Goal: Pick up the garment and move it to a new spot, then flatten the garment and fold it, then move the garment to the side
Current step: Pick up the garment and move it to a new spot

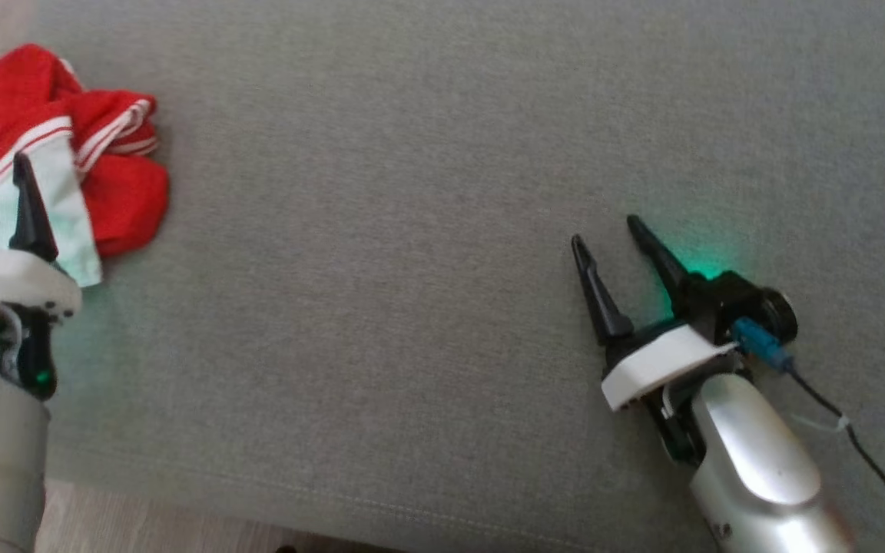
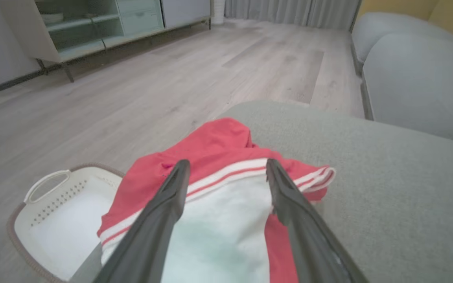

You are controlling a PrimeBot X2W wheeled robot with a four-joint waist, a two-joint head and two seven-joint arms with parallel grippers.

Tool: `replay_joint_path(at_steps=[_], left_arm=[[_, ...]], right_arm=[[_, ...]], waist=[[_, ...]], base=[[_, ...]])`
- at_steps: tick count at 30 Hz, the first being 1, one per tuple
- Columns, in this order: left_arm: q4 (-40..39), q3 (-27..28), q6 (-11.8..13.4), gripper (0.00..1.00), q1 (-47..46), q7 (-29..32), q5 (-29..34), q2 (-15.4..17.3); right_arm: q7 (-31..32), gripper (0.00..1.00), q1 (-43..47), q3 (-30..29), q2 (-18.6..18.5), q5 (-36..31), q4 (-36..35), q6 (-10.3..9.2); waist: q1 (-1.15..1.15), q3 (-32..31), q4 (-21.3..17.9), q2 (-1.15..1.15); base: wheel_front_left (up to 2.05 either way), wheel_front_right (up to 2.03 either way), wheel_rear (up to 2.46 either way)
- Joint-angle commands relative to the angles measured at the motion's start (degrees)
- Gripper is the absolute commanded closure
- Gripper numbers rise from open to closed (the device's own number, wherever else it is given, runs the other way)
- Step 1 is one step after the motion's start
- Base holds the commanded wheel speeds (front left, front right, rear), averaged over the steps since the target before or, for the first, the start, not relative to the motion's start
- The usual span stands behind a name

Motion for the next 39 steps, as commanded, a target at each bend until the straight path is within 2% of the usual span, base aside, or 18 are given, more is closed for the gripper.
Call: replay_joint_path(at_steps=[1, 11, 13, 15, 18, 21, 28, 34, 39], left_arm=[[0.34, 1.03, 0.10, 0.00, -1.12, 0.37, -0.62, 3.91], [11.53, -3.42, 0.09, 0.00, -3.69, 5.34, -6.72, 4.45], [12.26, -4.14, 0.09, 1.00, -4.08, 5.79, -7.75, 4.78], [12.21, -5.05, 0.09, 1.00, -4.49, 5.61, -8.56, 5.44], [10.96, -6.98, 0.09, 1.00, -6.19, 1.66, -8.45, 7.86], [9.60, -8.50, 0.09, 1.00, -7.58, -0.14, -8.06, 8.89], [-0.51, -16.59, 0.09, 1.00, -13.33, -4.35, -6.59, 10.61], [-9.04, -22.54, 0.09, 1.00, -15.47, -5.03, -6.19, 7.58], [-14.94, -27.24, 0.09, 1.00, -15.07, -5.20, -7.03, 2.03]], right_arm=[[-0.36, 0.00, -0.73, 0.44, 0.06, -0.17, -0.58, -0.04], [-0.36, 0.00, -2.08, -0.62, 0.06, -0.78, -1.07, -0.04], [-0.36, 0.00, -2.13, -0.79, 0.06, -0.64, -0.97, -0.04], [-0.36, 0.00, -2.14, -0.85, 0.06, -0.33, -0.83, -0.04], [-0.36, 0.00, -1.85, -0.34, 0.06, 1.17, -0.76, -0.04], [-0.36, 0.00, -1.62, -0.03, 0.06, 2.28, -0.82, -0.04], [-0.36, 0.00, 0.13, 2.00, 0.06, 6.85, -1.14, -0.04], [-0.36, 0.00, 1.19, 3.26, 0.06, 9.46, -1.52, -0.04], [-0.36, 0.00, 1.50, 4.30, 0.06, 10.80, -1.90, -0.04]], waist=[[-0.01, 1.62, -1.52, 0.00], [-0.01, 4.01, -4.31, 0.00], [-0.01, 3.81, -4.47, 0.00], [-0.01, 3.25, -4.60, 0.00], [-0.01, 1.05, -5.16, 0.00], [-0.01, -0.36, -5.60, 0.00], [-0.01, -6.36, -9.54, 0.00], [-0.01, -9.44, -15.04, 0.00], [-0.01, -10.84, -20.24, 0.00]], base=[[0.00, 0.00, 0.00], [0.00, 0.00, 0.00], [0.00, 0.00, 0.00], [0.00, 0.00, 0.00], [0.00, 0.00, 0.00], [0.00, 0.00, 0.00], [0.00, 0.00, 0.00], [0.00, 0.00, 0.00], [0.00, 0.00, 0.00]])
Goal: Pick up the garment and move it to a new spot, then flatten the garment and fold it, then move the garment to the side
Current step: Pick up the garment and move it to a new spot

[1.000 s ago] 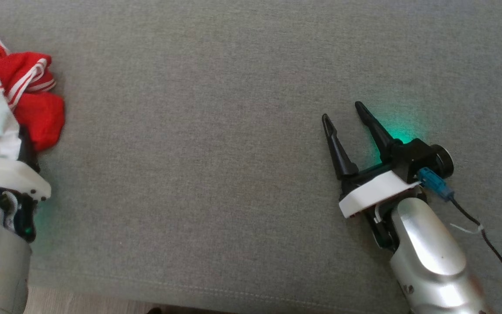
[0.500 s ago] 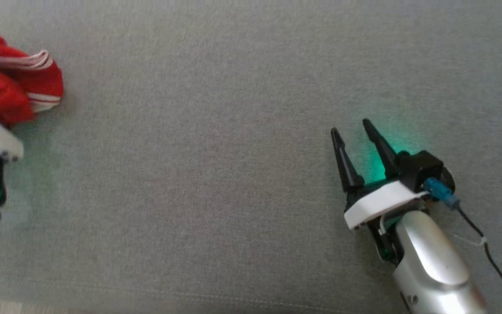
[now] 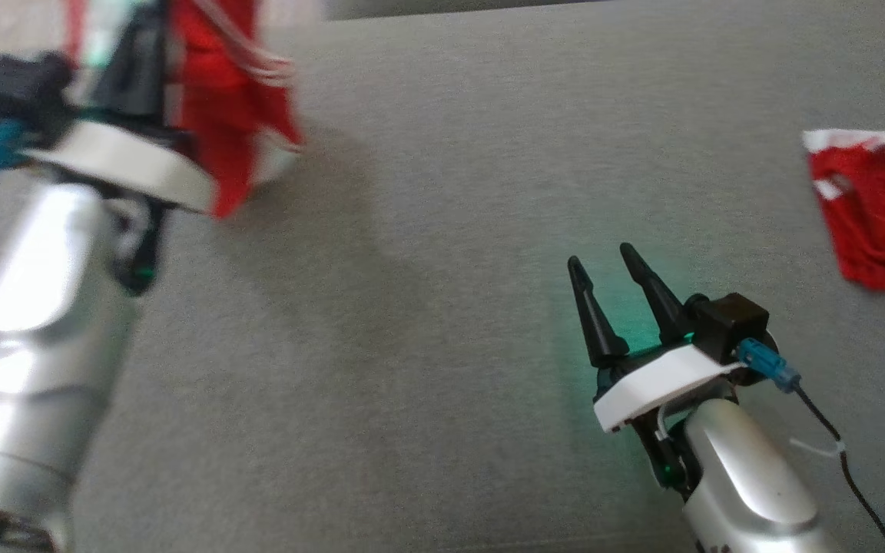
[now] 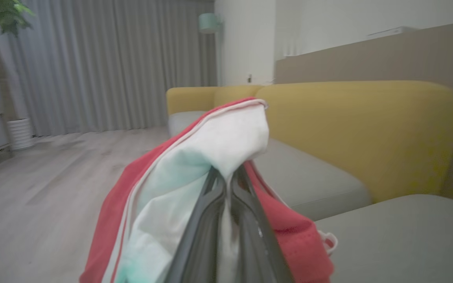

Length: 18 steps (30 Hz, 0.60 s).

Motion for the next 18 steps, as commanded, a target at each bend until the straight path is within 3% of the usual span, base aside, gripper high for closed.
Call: replay_joint_path(at_steps=[1, 8, 10, 14, 18], left_arm=[[-3.62, -0.23, 0.09, 1.00, -2.71, -0.82, -0.19, -0.50], [-3.87, -4.04, 0.10, 1.00, 1.44, -1.04, -1.04, -7.24], [-2.38, -5.12, 0.15, 0.00, 3.10, -1.11, -0.54, -8.90], [0.33, -5.19, 0.88, 0.00, 6.24, -1.18, 0.85, -11.31], [0.40, -1.60, 3.14, 0.00, 10.54, -1.20, 3.30, -11.54]], right_arm=[[-0.14, 0.00, -0.02, 1.47, 0.20, 0.57, -1.87, -0.04], [-0.14, 0.00, 0.41, 2.55, 0.20, 1.68, -1.73, -0.04], [-0.14, 0.00, 0.41, 2.98, 0.20, 2.03, -1.83, -0.04], [-0.14, 0.00, 0.54, 2.76, 0.20, 2.34, -1.97, -0.04], [-0.14, 0.00, 1.02, 1.60, 0.20, 1.87, -2.11, -0.04]], waist=[[0.00, -1.96, -4.69, 0.00], [0.00, -2.60, -9.42, 0.00], [0.00, -2.61, -10.18, 0.00], [0.00, -2.58, -10.24, 0.00], [0.00, -3.32, -8.79, 0.00]], base=[[0.00, 0.00, 0.00], [0.00, 0.00, 0.00], [0.00, 0.00, 0.00], [0.00, 0.00, 0.00], [0.00, 0.00, 0.00]])
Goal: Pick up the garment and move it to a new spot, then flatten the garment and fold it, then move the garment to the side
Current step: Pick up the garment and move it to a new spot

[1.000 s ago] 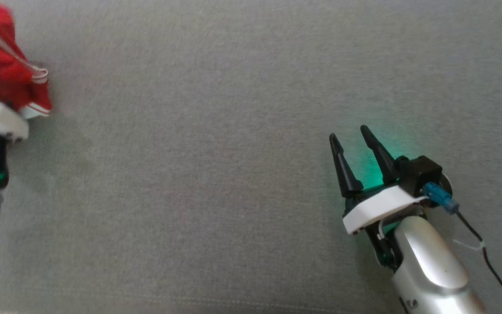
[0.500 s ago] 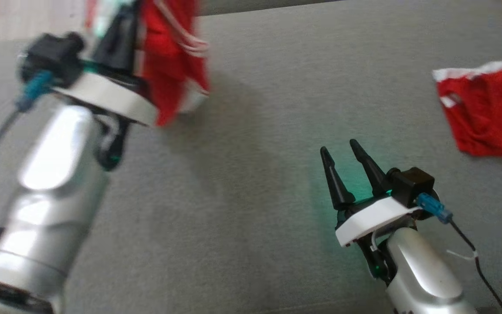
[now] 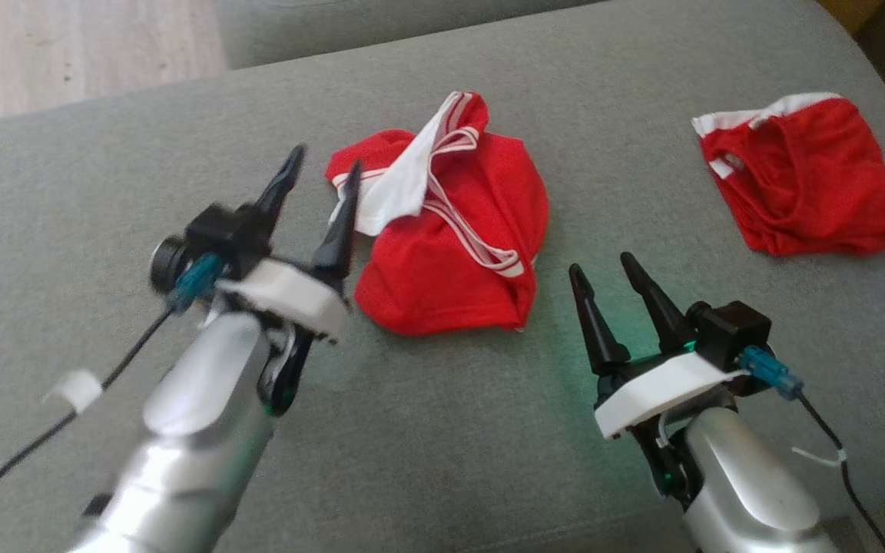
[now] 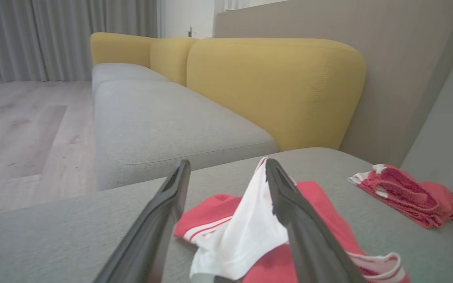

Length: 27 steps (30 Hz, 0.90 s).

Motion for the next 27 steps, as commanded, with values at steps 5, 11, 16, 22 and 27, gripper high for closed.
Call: replay_joint_path(at_steps=[5, 11, 16, 22, 27], left_arm=[[-3.51, 8.14, 2.47, 0.00, 5.76, -0.53, 4.25, 2.49], [-8.29, 16.23, 4.54, 0.00, 16.15, -0.54, 9.16, 3.20], [-12.65, 23.89, 6.86, 0.00, 25.50, -0.54, 12.35, 1.49], [-16.59, 30.85, 5.44, 0.00, 35.81, -0.54, 15.94, -1.23], [-17.58, 34.27, 3.63, 0.00, 41.23, -0.54, 18.24, -3.06]], right_arm=[[-0.15, 0.00, 0.87, -0.55, 0.20, -0.77, -1.71, -0.04], [-0.15, 0.00, 2.28, -2.59, 0.20, -1.29, -1.10, -0.04], [-0.15, 0.00, 3.89, -3.78, 0.20, -1.21, -0.67, -0.04], [-0.15, 0.00, 5.82, -4.15, 0.20, -0.99, -0.24, -0.04], [-0.15, 0.00, 6.83, -4.27, 0.20, -1.26, 0.09, -0.04]], waist=[[0.00, -2.11, 3.23, 0.00], [0.00, -5.20, 6.56, 0.00], [0.00, -7.20, 8.22, 0.00], [0.00, -8.49, 8.88, 0.00], [0.00, -9.00, 8.96, 0.00]], base=[[0.00, 0.00, 0.00], [0.00, 0.00, 0.00], [0.00, 0.00, 0.00], [0.00, 0.00, 0.00], [0.00, 0.00, 0.00]])
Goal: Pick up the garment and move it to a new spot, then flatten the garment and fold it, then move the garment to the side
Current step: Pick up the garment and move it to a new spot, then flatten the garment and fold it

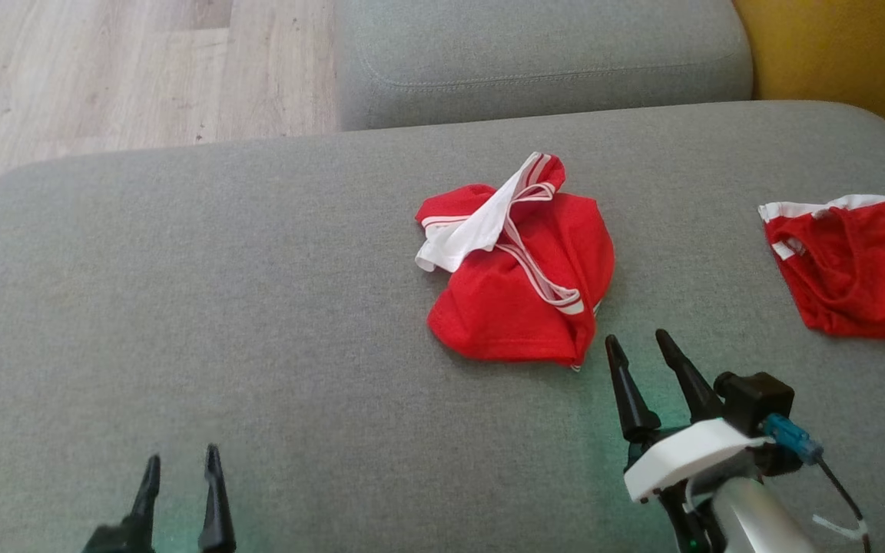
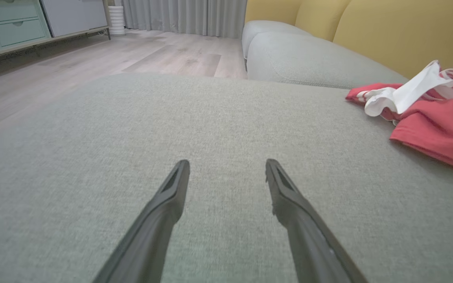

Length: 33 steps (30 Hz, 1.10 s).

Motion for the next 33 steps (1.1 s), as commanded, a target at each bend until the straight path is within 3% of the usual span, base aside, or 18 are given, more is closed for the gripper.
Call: replay_joint_path(at_steps=[1, 9, 19, 23, 26, 33], left_arm=[[-2.20, 3.14, -0.84, 0.00, -1.01, -0.54, 1.02, -0.45], [-1.35, 3.59, -2.96, 0.00, -1.74, -0.54, 2.63, -1.81], [0.34, -0.71, -3.86, 0.00, -4.56, -0.54, 0.80, -2.14], [1.01, -2.51, -3.75, 0.00, -5.83, -0.54, -0.26, -2.15], [1.91, -4.69, -3.61, 0.00, -6.79, -0.54, -2.15, -2.15], [2.17, -9.16, -3.75, 0.00, -8.97, -0.54, -3.58, -2.15]], right_arm=[[-0.21, 0.00, -1.09, 0.96, 0.11, -0.43, -1.35, -0.04], [-0.21, 0.00, -2.70, 1.51, 0.11, -1.66, -0.51, -0.04], [-0.21, 0.00, -11.29, 5.11, 0.11, -0.55, 2.59, -0.04], [-0.21, 0.00, -15.76, 7.22, 0.11, 3.15, 6.38, -0.04], [0.06, 0.00, -19.53, 9.23, 0.11, 10.92, 12.42, -0.04], [-0.02, 0.00, -25.60, 12.69, 0.11, 20.02, 20.37, -0.04]], waist=[[0.01, -0.05, 0.16, 0.00], [0.01, 0.49, 1.56, 0.00], [0.01, 2.97, 5.88, 0.00], [0.01, 4.72, 8.12, 0.00], [0.01, 6.59, 10.74, 0.00], [0.01, 9.48, 14.62, 0.00]], base=[[0.00, 0.00, 0.00], [0.00, 0.00, 0.00], [0.00, 0.00, 0.00], [0.00, 0.00, 0.00], [0.00, 0.00, 0.00], [0.00, 0.00, 0.00]])
